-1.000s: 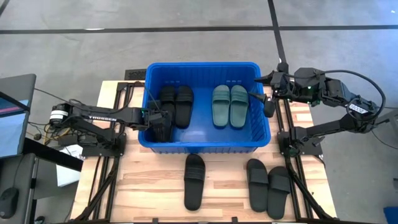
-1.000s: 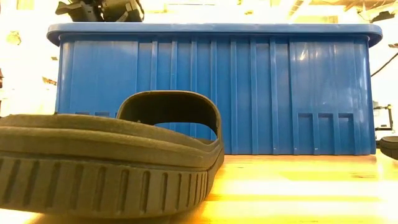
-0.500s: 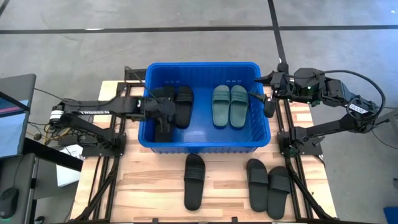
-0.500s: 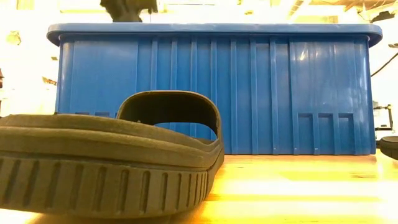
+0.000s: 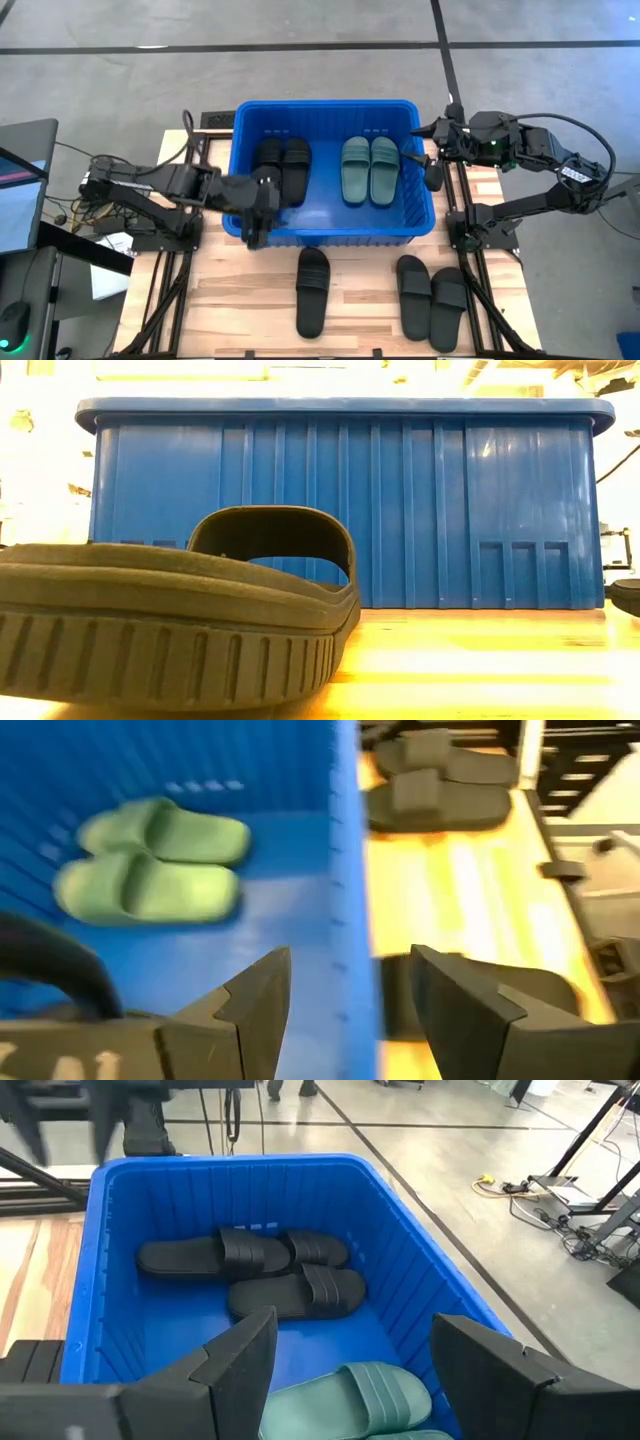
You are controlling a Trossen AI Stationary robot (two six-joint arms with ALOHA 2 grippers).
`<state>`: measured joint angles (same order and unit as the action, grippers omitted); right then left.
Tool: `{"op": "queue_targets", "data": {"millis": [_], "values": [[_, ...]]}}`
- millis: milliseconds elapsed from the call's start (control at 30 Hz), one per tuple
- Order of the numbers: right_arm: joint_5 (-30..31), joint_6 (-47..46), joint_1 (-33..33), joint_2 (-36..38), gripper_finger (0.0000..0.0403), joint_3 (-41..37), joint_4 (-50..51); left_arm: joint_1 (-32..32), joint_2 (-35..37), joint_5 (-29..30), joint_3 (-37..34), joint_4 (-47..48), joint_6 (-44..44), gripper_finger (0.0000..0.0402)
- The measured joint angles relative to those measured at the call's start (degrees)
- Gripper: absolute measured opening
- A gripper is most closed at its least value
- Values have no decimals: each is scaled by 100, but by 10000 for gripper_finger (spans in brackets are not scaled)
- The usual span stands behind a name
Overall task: Pick and place slides into bin
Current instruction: Put the left black slide into the blue bin
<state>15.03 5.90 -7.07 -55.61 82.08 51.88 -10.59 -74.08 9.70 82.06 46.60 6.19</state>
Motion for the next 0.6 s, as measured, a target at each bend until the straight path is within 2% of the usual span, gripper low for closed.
{"op": "queue_targets", "data": {"millis": [233, 367, 600], "values": [[-2, 238, -54, 0, 249, 0, -62, -990, -3, 402, -568, -292, 1223, 193], [-2, 314, -96, 0, 249, 0, -131, -1479, -159, 465, -998, -935, 1707, 193], [-15, 312, -81, 0, 249, 0, -133, -2035, -1366, 447, -1126, -1618, 1612, 193]]}}
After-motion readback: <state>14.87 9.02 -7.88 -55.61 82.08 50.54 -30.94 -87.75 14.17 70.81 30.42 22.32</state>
